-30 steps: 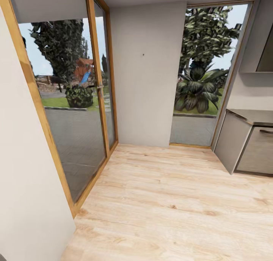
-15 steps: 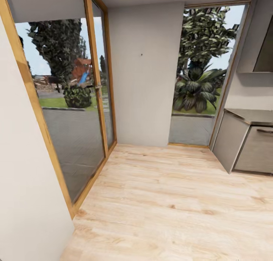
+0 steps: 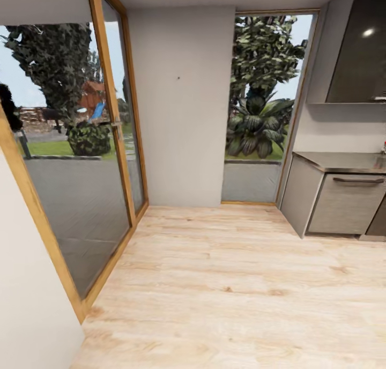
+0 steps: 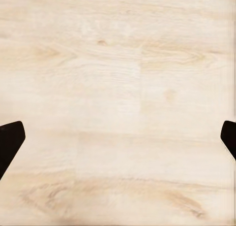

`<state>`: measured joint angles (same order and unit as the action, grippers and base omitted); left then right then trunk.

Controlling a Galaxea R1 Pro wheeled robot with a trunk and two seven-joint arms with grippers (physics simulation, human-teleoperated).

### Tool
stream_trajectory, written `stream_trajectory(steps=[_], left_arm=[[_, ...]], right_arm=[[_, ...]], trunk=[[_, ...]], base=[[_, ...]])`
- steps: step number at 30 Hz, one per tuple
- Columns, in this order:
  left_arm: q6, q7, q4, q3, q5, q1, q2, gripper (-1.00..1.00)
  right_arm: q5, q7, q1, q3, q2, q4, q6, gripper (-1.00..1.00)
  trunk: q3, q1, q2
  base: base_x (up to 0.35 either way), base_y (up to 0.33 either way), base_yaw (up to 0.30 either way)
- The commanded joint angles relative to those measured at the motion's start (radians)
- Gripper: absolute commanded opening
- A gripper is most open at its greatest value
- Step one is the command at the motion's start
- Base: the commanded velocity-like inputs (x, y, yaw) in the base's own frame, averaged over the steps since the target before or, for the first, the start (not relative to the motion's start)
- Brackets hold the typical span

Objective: Pick up the poster from the kitchen countertop and hang it on one of the wall nails in the kitchen.

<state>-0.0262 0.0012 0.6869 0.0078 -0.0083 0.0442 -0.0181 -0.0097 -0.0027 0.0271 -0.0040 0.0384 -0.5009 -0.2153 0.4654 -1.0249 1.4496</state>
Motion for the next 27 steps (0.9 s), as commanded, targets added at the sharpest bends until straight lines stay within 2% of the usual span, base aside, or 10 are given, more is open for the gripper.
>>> stream_trajectory(steps=[1,13,21,27], left_arm=[[-0.001,0.000,0.001,0.001,-0.001,0.000,0.000,1.00],[-0.001,0.000,0.000,0.001,-0.001,0.000,0.000,1.00],[-0.001,0.000,0.000,0.001,-0.001,0.000,0.000,1.00],[-0.001,0.000,0.001,0.001,-0.001,0.000,0.000,1.00]], right_arm=[[-0.001,0.000,0.001,0.000,0.000,0.001,-0.003,1.00],[0.000,0.000,0.001,0.000,0.001,0.001,-0.004,1.00],[0.006,0.001,-0.001,0.001,0.006,0.023,-0.005,1.00],[0.005,0.000,0.000,0.002,0.006,0.030,-0.005,1.00]], trunk=[[0.001,0.000,0.000],[-0.001,0.000,0.000],[-0.001,0.000,0.000],[-0.001,0.000,0.000]], base=[[0.080,-0.230,-0.044],[0.112,-0.269,-0.158],[0.176,-0.264,-0.028],[0.272,-0.148,-0.003]])
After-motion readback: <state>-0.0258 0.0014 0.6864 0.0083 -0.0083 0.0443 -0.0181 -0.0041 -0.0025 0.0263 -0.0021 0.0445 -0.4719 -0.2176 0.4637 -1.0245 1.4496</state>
